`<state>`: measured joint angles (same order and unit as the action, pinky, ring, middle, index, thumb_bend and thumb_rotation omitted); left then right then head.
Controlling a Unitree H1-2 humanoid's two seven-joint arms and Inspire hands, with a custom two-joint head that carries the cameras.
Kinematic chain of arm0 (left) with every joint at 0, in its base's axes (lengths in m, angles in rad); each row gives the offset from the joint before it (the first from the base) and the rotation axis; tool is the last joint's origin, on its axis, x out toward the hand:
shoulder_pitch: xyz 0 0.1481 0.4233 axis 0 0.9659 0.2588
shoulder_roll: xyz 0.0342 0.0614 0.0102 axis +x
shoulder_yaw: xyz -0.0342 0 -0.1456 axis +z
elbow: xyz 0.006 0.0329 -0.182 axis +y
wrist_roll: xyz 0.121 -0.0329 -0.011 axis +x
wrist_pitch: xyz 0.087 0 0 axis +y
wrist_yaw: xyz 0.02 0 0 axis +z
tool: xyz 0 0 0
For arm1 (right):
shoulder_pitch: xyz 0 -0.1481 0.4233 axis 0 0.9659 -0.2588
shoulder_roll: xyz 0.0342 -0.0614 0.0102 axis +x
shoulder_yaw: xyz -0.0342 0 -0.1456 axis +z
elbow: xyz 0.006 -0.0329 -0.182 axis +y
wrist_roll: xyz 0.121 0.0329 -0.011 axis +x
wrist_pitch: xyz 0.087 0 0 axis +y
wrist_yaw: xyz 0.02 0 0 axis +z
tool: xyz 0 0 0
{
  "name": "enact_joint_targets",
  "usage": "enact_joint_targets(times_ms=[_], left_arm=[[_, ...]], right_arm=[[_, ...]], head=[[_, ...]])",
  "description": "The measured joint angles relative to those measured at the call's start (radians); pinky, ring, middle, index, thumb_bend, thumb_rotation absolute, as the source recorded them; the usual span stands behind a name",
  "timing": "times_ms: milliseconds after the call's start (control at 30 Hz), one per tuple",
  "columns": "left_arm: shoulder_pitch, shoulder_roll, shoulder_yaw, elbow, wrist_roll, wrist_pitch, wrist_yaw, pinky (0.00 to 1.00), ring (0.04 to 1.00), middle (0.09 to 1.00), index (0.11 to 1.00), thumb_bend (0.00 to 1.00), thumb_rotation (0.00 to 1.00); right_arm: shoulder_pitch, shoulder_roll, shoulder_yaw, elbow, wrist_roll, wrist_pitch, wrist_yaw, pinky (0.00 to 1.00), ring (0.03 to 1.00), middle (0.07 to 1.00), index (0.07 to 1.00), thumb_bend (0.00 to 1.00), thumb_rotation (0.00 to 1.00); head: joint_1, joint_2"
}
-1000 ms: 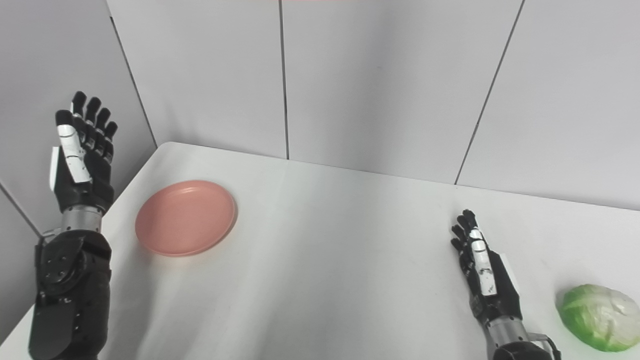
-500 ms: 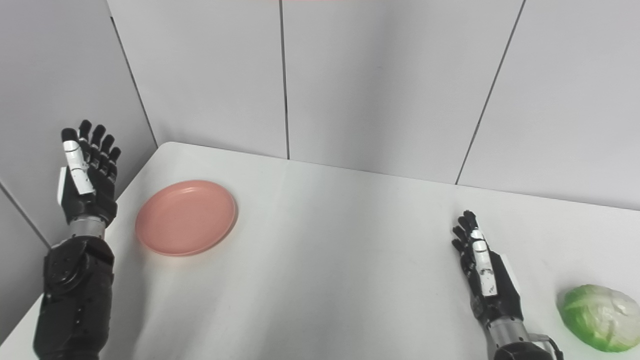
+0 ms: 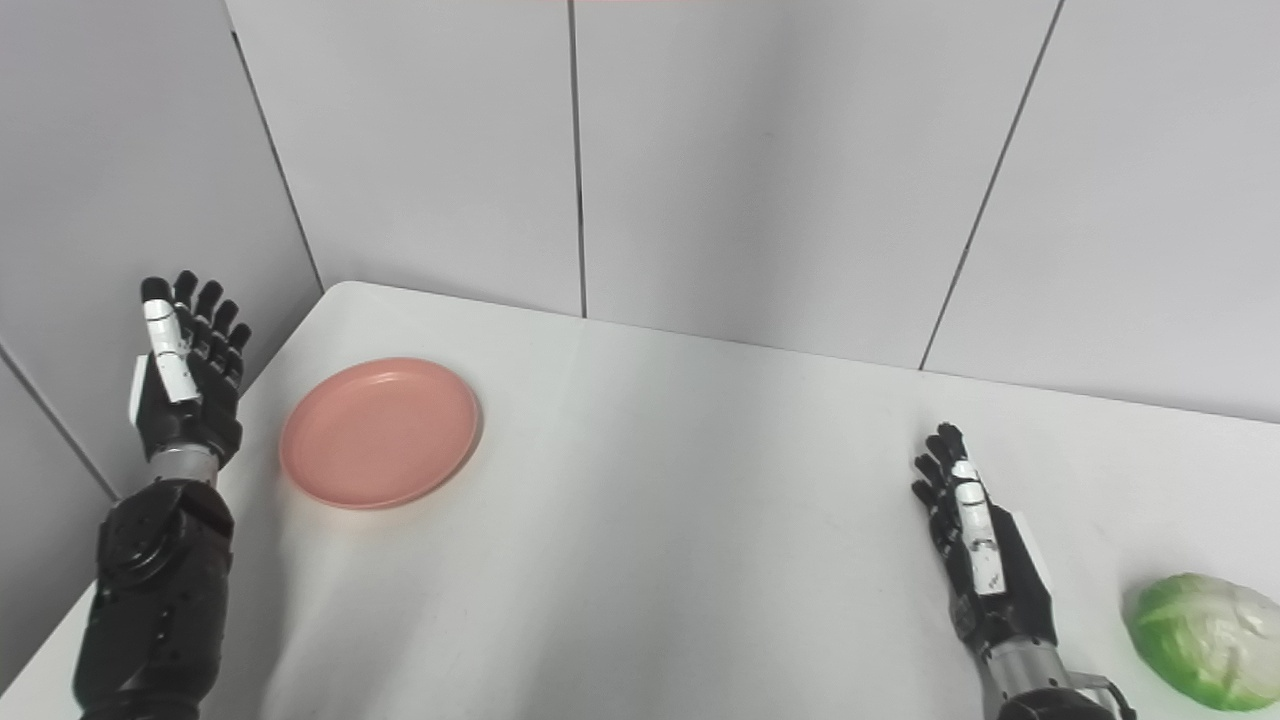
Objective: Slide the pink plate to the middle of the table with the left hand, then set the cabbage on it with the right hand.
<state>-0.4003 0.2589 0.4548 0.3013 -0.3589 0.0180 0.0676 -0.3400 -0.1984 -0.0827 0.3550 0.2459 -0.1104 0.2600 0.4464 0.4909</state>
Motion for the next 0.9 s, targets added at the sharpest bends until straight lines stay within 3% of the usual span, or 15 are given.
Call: enact_joint_targets(times_ms=[67, 233, 400, 600, 767, 867, 900], left_arm=[[0.000, 0.001, 0.002, 0.016, -0.009, 0.000, 0.000, 0.99, 0.981, 0.984, 0.972, 0.78, 1.00], [-0.007, 0.002, 0.001, 0.064, -0.013, -0.009, -0.001, 0.98, 0.980, 0.985, 0.976, 0.78, 1.00], [-0.016, 0.005, -0.003, 0.116, -0.014, -0.026, -0.005, 0.99, 0.983, 0.982, 0.978, 0.78, 1.00], [-0.026, 0.007, -0.003, 0.197, -0.015, -0.030, -0.010, 1.00, 0.978, 0.973, 0.975, 0.76, 1.00], [-0.041, 0.012, -0.002, 0.246, -0.037, -0.058, -0.050, 1.00, 0.995, 0.995, 0.996, 0.78, 1.00], [-0.051, 0.019, -0.014, 0.276, -0.037, -0.072, -0.083, 1.00, 0.990, 0.993, 1.000, 0.81, 1.00], [-0.057, 0.022, -0.021, 0.286, -0.035, -0.074, -0.087, 1.00, 0.988, 0.993, 1.000, 0.82, 1.00]], right_arm=[[0.000, 0.000, 0.000, -0.003, -0.005, 0.000, -0.002, 1.00, 1.000, 1.000, 1.000, 0.29, 0.99], [0.002, 0.001, -0.001, -0.007, 0.003, 0.001, -0.004, 1.00, 1.000, 1.000, 1.000, 0.37, 0.96], [0.003, 0.001, 0.000, -0.008, -0.003, 0.001, -0.002, 1.00, 1.000, 1.000, 1.000, 0.33, 1.00], [0.003, 0.000, 0.001, -0.009, -0.009, 0.001, 0.002, 1.00, 1.000, 1.000, 1.000, 0.36, 0.99], [0.012, 0.000, 0.002, -0.025, -0.018, 0.002, -0.005, 1.00, 1.000, 1.000, 1.000, 0.34, 1.00], [0.013, 0.000, 0.003, -0.027, -0.025, 0.002, -0.007, 1.00, 1.000, 1.000, 1.000, 0.37, 1.00], [0.013, 0.000, 0.002, -0.027, -0.021, 0.003, -0.007, 1.00, 1.000, 1.000, 1.000, 0.37, 0.97]], head=[[0.000, 0.000], [0.000, 0.002], [-0.002, 0.005], [-0.002, 0.008], [-0.003, 0.009], [-0.003, 0.009], [-0.005, 0.011]])
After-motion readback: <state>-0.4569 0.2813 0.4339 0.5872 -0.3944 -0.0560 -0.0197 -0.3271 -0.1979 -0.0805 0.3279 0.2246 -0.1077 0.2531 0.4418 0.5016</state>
